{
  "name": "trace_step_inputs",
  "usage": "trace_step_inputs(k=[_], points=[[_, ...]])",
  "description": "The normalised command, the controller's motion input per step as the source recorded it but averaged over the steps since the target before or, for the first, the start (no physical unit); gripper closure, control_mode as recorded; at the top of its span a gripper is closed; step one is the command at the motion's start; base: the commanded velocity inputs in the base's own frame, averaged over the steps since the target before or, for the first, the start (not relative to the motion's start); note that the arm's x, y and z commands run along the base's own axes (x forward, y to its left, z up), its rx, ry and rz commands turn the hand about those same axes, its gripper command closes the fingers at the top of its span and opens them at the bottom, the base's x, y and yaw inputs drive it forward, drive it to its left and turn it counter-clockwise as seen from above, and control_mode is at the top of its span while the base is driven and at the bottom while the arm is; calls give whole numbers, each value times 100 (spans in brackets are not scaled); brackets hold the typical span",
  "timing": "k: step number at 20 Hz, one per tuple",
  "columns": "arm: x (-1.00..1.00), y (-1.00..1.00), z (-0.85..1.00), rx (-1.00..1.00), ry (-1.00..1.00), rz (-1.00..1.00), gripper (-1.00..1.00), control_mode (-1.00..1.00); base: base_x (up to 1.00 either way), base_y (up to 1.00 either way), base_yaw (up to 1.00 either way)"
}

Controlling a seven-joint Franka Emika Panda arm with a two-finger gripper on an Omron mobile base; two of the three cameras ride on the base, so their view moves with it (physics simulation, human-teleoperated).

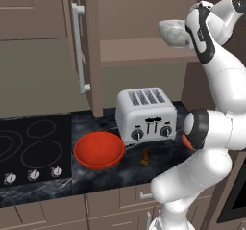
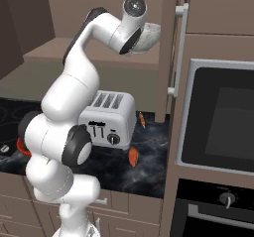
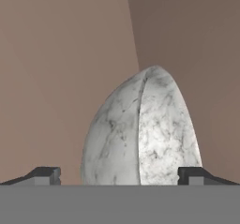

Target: Pick both bowls and place them on the counter. Then place the sweet potato in one bowl and place the sweet potato in the other bowl.

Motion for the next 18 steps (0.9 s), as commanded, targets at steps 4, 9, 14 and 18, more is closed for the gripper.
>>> trace_step_inputs(k=[4, 9, 14, 18], points=[[17, -3, -2, 0, 0, 0, -100, -100, 0, 0, 0], [13, -4, -3, 0, 0, 1, -100, -100, 0, 0, 0], [6, -1, -2, 0, 0, 0, 100, -100, 0, 0, 0], [5, 0, -3, 0, 0, 0, 100, -100, 0, 0, 0]])
